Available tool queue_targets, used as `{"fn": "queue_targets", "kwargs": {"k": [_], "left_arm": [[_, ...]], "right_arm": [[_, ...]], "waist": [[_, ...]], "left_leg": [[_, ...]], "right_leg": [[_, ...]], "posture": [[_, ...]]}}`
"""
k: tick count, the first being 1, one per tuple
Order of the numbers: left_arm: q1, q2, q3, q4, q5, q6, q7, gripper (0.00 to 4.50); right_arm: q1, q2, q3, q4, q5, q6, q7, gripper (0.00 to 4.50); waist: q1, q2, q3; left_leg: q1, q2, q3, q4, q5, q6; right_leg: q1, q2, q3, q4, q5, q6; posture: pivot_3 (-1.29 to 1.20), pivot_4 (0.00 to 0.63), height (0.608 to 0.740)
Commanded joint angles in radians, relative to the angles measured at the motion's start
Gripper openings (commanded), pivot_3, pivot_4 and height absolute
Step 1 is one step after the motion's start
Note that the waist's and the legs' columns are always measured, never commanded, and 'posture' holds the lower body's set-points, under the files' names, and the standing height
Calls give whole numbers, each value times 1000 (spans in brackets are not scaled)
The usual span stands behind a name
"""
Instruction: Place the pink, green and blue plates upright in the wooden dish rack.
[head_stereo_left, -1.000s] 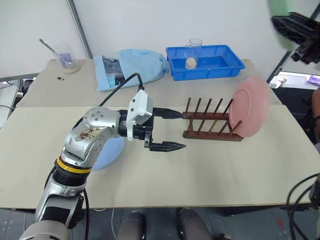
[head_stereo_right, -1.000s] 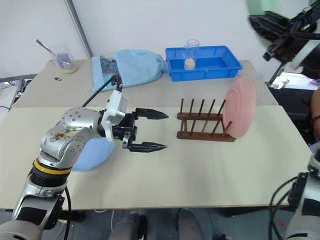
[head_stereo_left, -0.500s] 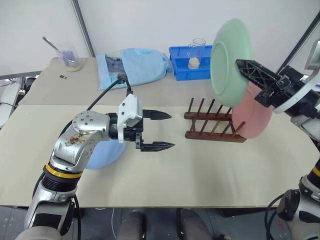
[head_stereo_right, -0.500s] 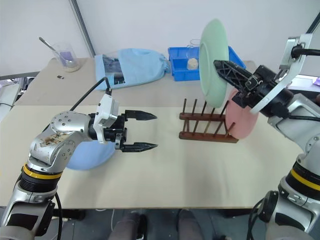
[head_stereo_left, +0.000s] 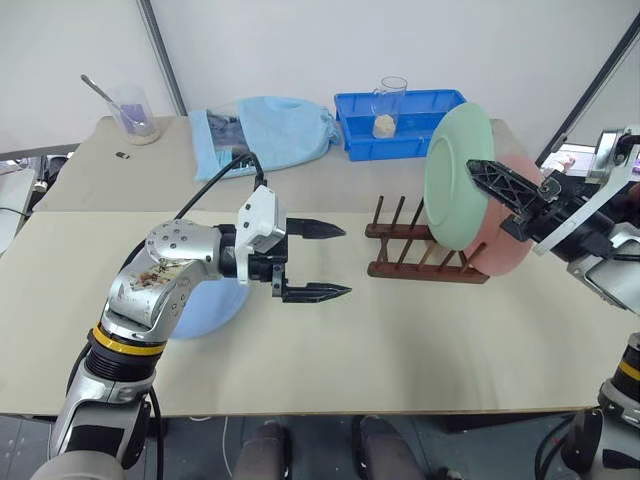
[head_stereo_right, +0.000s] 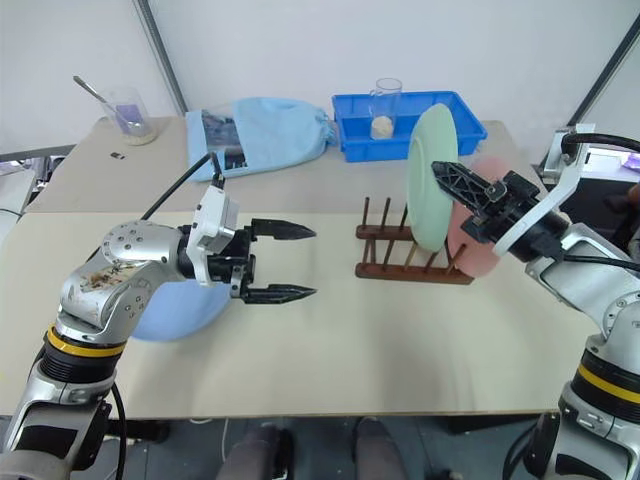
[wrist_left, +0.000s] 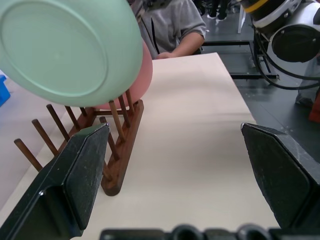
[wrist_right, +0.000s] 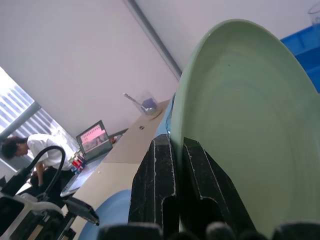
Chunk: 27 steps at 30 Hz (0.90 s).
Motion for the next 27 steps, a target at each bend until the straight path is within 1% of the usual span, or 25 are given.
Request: {"fn": "queue_targets", "kwargs": {"k": [1,9,16,18,23,27], "left_arm": [[-23,-5,25,-38,-30,11,10,4500],[-24,-9,25,-39,-29,11,18,4500],[-21,-15,22,-45,-25,9,24,4500],[-19,-15,21,-44,-23,7,25,4500],[-16,-16,21,-44,-23,7,28,4500],[-12,-21,22,-39,-13,2,45,4500]], "right_arm": [[-15,-38,4,13,17,-22,-12,52],[-62,-88,63,104,0,0,-5,52],[-123,-111,106,202,-48,19,-37,52],[-127,-119,116,203,-77,22,-27,827],[-147,-124,117,191,-135,12,-11,2543],[-170,-162,135,165,-223,7,57,3877]], "waist": [[0,0,0],[-1,0,0],[-1,0,0],[0,0,0],[0,0,0],[0,0,0]], "left_leg": [[0,0,0,0,0,0],[0,0,0,0,0,0],[0,0,0,0,0,0],[0,0,1,0,0,0],[0,0,0,0,0,0],[-1,0,1,0,0,0]], "right_leg": [[0,0,0,0,0,0],[0,1,1,0,0,0],[0,1,1,0,0,0],[0,1,2,0,0,0],[0,1,2,-1,0,0],[-1,1,2,-1,0,0]], "posture": [[0,150,725],[0,150,725],[0,150,725],[0,150,725],[0,150,725],[0,150,725]]}}
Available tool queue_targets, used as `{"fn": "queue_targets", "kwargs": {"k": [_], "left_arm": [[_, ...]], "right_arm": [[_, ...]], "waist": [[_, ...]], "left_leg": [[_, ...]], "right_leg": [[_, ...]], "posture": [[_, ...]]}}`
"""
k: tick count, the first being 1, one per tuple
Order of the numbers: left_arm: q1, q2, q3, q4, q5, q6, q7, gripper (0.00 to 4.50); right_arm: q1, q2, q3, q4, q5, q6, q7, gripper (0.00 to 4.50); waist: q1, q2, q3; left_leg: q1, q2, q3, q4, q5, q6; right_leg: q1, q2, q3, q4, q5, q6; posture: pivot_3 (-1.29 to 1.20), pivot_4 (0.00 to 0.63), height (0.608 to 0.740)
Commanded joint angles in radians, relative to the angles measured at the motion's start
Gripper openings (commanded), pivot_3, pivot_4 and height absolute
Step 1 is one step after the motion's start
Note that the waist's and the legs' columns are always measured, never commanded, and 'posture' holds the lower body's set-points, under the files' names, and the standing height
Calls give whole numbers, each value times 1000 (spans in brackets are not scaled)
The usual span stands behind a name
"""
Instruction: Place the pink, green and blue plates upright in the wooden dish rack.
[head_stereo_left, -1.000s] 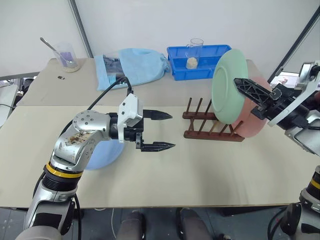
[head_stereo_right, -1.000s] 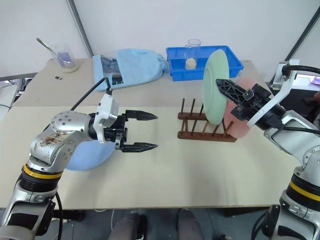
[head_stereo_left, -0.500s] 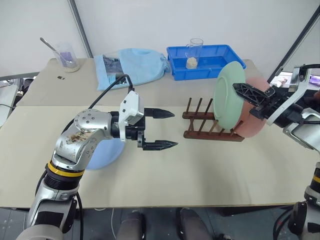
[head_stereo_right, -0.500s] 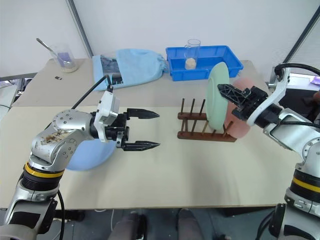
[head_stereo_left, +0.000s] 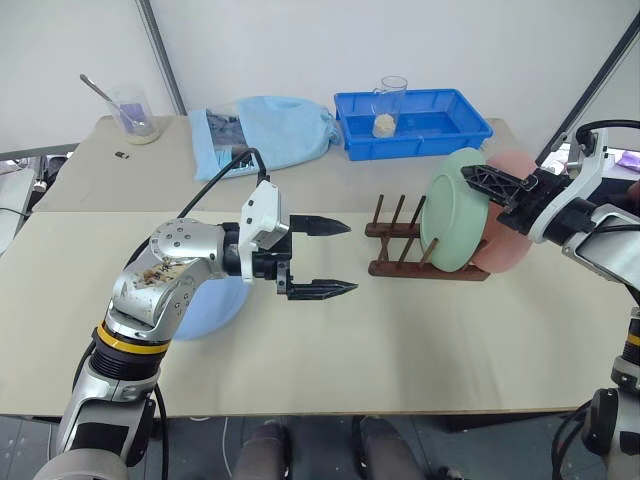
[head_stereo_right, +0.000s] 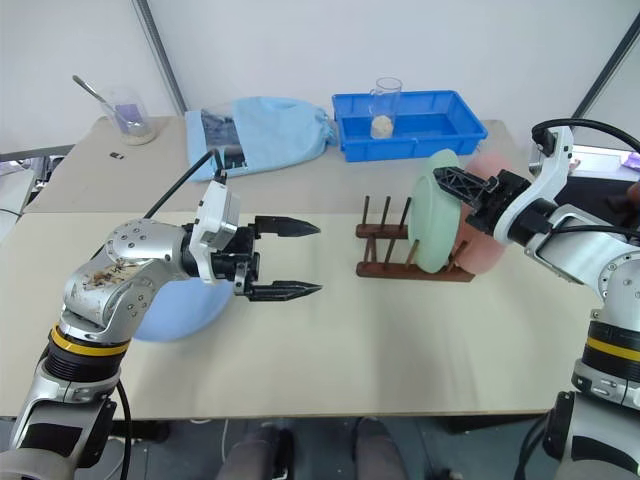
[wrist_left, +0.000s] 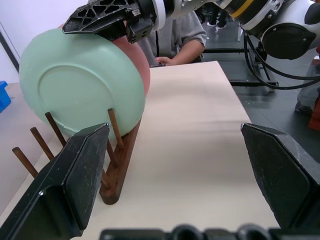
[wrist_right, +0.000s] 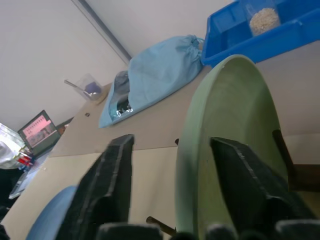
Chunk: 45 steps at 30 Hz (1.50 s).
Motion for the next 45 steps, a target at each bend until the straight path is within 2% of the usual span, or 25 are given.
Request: {"fn": "queue_targets", "kwargs": {"k": [1,2,9,13,14,17,21,25,29,33,37,44,45], "left_arm": [[-8,-9,21,-28,2,-17,25,4500],[-9,-11,21,-24,6,-15,35,4500],[13,-29,68,-64,-10,17,155,4500],[146,-56,200,-165,70,29,421,4500],[195,-84,256,-208,95,54,530,4500],[334,-147,382,-315,168,111,759,4500],[510,-227,557,-397,241,185,970,4500],[563,-339,738,-401,205,279,1132,4500],[621,-402,849,-390,160,365,1187,4500],[654,-414,825,-375,134,482,1195,4500],[615,-449,826,-347,79,582,1208,4500],[577,-427,771,-328,54,703,1196,4500],[569,-426,764,-322,48,720,1190,3975]], "right_arm": [[-39,-67,6,-69,-89,-24,93,4246],[-48,-85,18,-77,-125,-34,121,4467],[-90,-263,160,-93,-485,-260,489,4467],[-80,-322,262,-130,-647,-463,785,4467],[-79,-319,283,-138,-675,-509,845,4467],[-84,-277,329,-137,-721,-576,949,4467],[-112,-182,398,-97,-791,-636,1026,4467],[-151,-110,445,-42,-863,-688,1079,4467],[-205,-36,485,-13,-898,-693,1123,4467],[-235,6,516,-13,-911,-683,1190,4467],[-253,12,553,-15,-931,-699,1291,4467],[-270,54,578,-8,-977,-721,1334,4467],[-269,58,578,-8,-983,-721,1335,4500]], "waist": [[1,0,0],[1,0,0],[2,0,0],[-9,0,0],[-13,0,0],[-20,-1,0],[-24,-2,1],[-17,-4,2],[-13,-7,1],[-8,-9,0],[2,-9,0],[0,-9,0],[1,-9,0]], "left_leg": [[0,0,0,0,0,0],[0,0,0,0,0,0],[-1,0,1,0,0,0],[0,1,3,-2,-1,2],[0,1,3,-2,-2,3],[0,2,3,-2,-2,3],[1,2,3,-2,-2,3],[0,2,4,1,-1,2],[0,1,6,2,-1,1],[0,1,7,2,-1,1],[0,1,8,1,-1,0],[0,1,8,1,-1,0],[0,1,8,1,-1,0]], "right_leg": [[0,0,0,0,0,0],[0,0,0,0,0,0],[-2,0,0,-1,0,0],[-4,0,2,0,0,0],[-4,0,3,0,2,5],[-6,1,4,1,4,7],[-6,0,5,1,6,8],[-6,-1,5,1,7,7],[-6,-3,5,1,7,5],[-6,-2,5,1,7,3],[-8,-2,5,2,9,-2],[-9,-1,5,2,10,-5],[-9,-1,5,3,11,-6]], "posture": [[0,150,725],[0,150,725],[0,150,725],[0,150,725],[0,150,725],[0,150,725],[0,150,725],[0,150,725],[0,150,725],[0,150,725],[0,150,725],[0,150,725],[0,150,725]]}}
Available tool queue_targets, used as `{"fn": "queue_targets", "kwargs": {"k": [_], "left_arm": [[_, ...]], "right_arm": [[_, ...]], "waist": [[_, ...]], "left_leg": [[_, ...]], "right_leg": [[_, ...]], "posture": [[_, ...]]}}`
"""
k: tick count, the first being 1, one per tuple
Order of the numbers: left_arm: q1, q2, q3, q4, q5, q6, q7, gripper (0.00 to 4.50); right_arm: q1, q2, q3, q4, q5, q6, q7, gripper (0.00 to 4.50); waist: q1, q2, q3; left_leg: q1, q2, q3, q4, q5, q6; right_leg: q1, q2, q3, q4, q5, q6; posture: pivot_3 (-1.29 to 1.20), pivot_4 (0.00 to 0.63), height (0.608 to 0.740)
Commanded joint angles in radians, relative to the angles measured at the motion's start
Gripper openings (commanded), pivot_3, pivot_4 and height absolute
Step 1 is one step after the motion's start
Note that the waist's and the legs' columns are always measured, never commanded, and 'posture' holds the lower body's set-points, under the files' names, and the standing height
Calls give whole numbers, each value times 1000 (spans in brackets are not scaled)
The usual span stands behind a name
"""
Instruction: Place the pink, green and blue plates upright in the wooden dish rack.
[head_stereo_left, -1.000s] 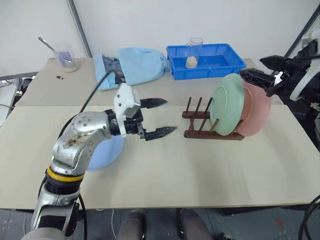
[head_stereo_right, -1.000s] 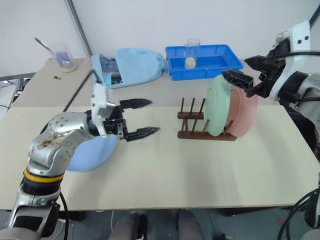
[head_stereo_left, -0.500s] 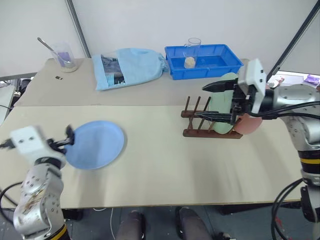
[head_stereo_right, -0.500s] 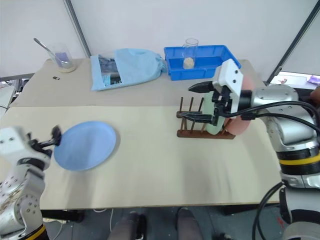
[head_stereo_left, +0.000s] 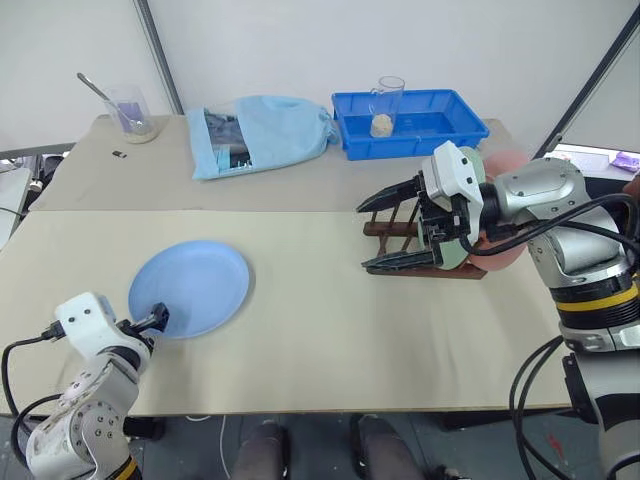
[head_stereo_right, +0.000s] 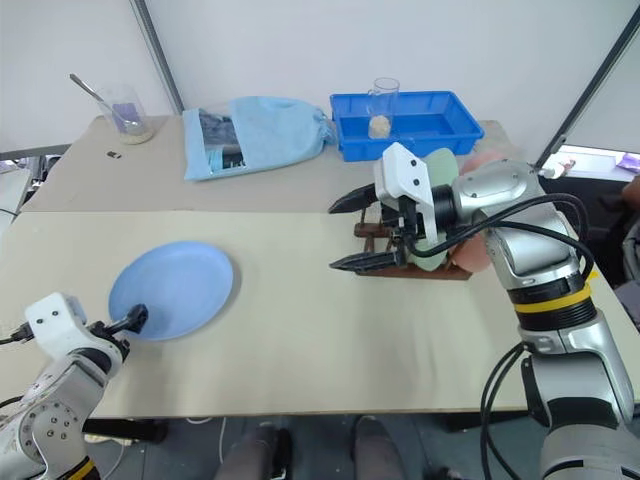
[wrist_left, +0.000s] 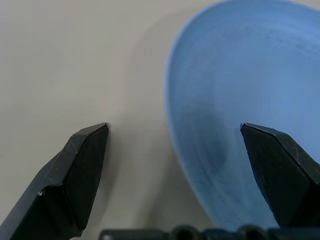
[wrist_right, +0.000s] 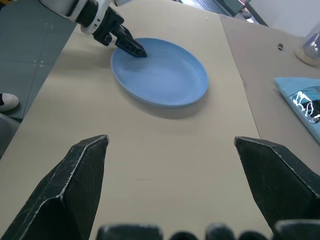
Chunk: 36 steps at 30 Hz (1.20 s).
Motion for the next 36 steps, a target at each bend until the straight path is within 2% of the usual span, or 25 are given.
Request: {"fn": "queue_targets", "kwargs": {"k": [1,9,14,20,26,30,36], "left_arm": [[-21,0,-30,15,-34,70,-18,3702],[-77,-31,2,20,-21,110,6,22],[-202,-22,4,16,-74,127,-11,22],[-528,-30,-29,133,-54,154,64,22],[-675,-38,-87,224,-24,137,100,22],[-719,-58,-102,248,-23,134,113,22],[-740,-61,-89,265,-20,137,119,0]], "right_arm": [[-19,11,-15,-17,-13,-18,5,4500],[-3,25,-15,-28,-38,-30,4,4500],[1,68,-3,-7,-92,-97,-39,4500],[-54,207,132,96,-319,-250,-163,4500],[-130,318,232,268,-546,-437,-331,4500],[-170,375,277,370,-666,-539,-435,4500],[-196,393,316,486,-770,-674,-503,2602]], "waist": [[3,0,0],[6,0,0],[5,0,0],[0,-4,0],[-17,-4,0],[-22,-5,1],[-24,-5,1]], "left_leg": [[0,0,0,0,0,0],[0,-1,0,0,0,-1],[0,-1,1,0,0,-1],[-1,-1,0,0,4,-6],[-1,-1,0,-2,4,-7],[-2,-1,-1,-8,6,-10],[-2,-2,-2,-15,8,-13]], "right_leg": [[0,0,0,0,0,0],[1,-2,0,-1,0,0],[0,-1,0,0,0,0],[0,1,0,-1,5,5],[-2,1,0,-1,9,5],[-4,1,0,-2,9,4],[-5,0,0,-2,9,4]], "posture": [[0,150,725],[0,150,725],[0,150,725],[0,150,725],[0,150,725],[0,150,725],[0,150,725]]}}
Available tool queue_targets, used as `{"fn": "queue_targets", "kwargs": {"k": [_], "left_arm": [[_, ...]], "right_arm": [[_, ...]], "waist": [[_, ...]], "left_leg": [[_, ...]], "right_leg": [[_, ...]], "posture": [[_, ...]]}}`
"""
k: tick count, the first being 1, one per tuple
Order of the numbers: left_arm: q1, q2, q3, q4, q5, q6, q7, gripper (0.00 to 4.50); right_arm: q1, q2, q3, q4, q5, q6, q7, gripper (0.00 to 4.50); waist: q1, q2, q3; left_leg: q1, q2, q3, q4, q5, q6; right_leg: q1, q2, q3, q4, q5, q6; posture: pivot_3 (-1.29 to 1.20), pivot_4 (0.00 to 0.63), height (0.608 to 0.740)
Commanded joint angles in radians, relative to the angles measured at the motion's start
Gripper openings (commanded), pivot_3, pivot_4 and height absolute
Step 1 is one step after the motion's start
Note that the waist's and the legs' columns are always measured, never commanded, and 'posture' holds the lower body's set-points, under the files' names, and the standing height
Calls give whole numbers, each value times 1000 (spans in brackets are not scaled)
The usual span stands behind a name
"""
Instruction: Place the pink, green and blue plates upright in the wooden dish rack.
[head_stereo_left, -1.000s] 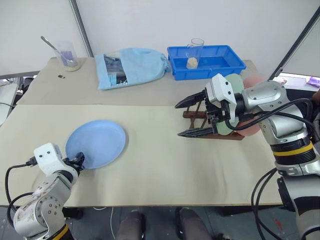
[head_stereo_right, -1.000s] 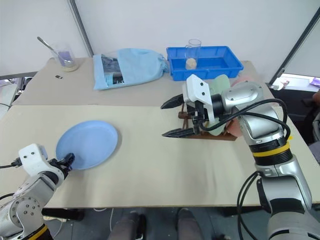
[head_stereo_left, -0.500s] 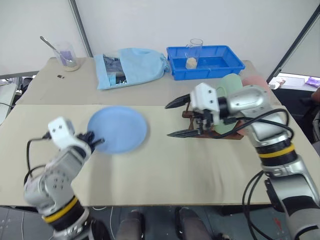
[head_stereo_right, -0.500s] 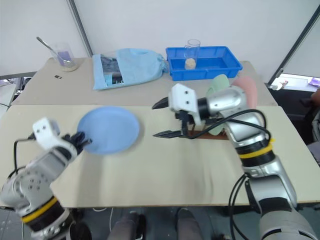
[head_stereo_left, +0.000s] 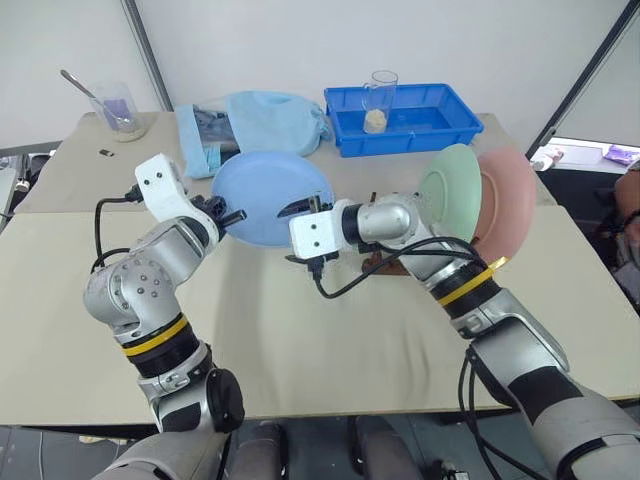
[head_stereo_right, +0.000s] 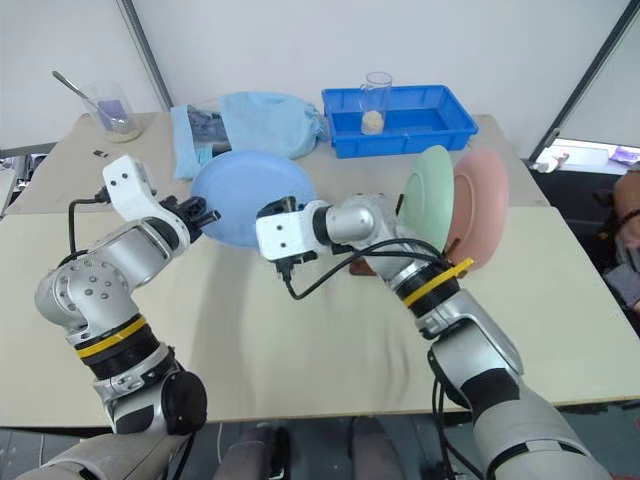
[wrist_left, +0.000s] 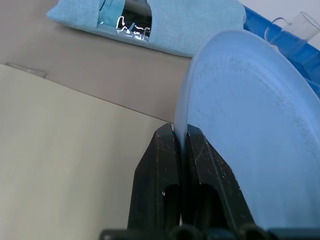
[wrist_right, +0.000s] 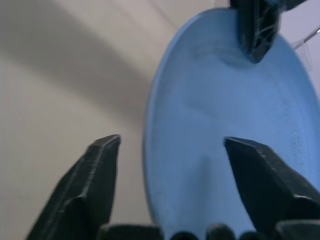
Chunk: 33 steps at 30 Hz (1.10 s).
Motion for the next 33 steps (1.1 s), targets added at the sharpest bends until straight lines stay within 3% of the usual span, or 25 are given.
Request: {"fn": "queue_targets", "kwargs": {"k": [1,7,10,13,17,21,24,28,33], "left_arm": [[-31,10,7,-8,0,-17,4,0],[-20,36,23,-9,-7,-1,-6,0],[-24,47,65,-20,-36,45,-17,1016],[-37,73,130,-38,-79,128,-52,2374],[-39,213,258,-44,-263,277,-270,4368],[54,450,208,-65,-393,204,-536,4476],[121,602,107,-100,-409,60,-716,4476],[134,709,40,-84,-440,-67,-875,4476],[227,819,-112,-84,-333,-298,-1044,4476]], "right_arm": [[-40,1,-9,44,-39,-77,-44,2300],[-60,9,-11,105,-85,-127,-81,206],[-62,10,-8,121,-113,-144,-98,0],[-60,7,-4,129,-135,-155,-109,0],[-58,9,-4,148,-159,-157,-126,0],[-69,30,-36,166,-144,-133,-162,0],[-80,62,-97,150,-90,-87,-197,0],[-64,116,-224,64,44,62,-196,0],[-5,157,-414,-183,294,395,-169,0]], "waist": [[0,0,0],[-4,-1,0],[-5,-1,1],[-6,-1,1],[-17,-4,2],[-34,-5,3],[-33,-5,3],[-25,-5,3],[-19,-5,3]], "left_leg": [[0,0,0,0,0,0],[0,0,0,0,1,-1],[1,0,-1,0,1,-3],[1,0,-1,0,2,-4],[1,0,-1,0,3,-4],[2,1,-4,-1,3,-5],[2,1,-6,-3,3,-5],[2,1,-5,-3,4,-7],[2,2,-5,-3,4,-7]], "right_leg": [[0,0,0,0,0,0],[0,0,0,0,0,0],[0,0,0,0,0,0],[0,0,0,1,0,0],[0,1,-1,1,0,-1],[-1,1,-1,2,0,-1],[-1,1,-1,1,0,-2],[0,-1,-3,1,0,-2],[0,-1,-4,2,-1,-3]], "posture": [[0,150,725],[0,150,725],[0,150,725],[0,150,725],[0,150,725],[0,150,725],[0,150,725],[0,150,725],[0,150,725]]}}
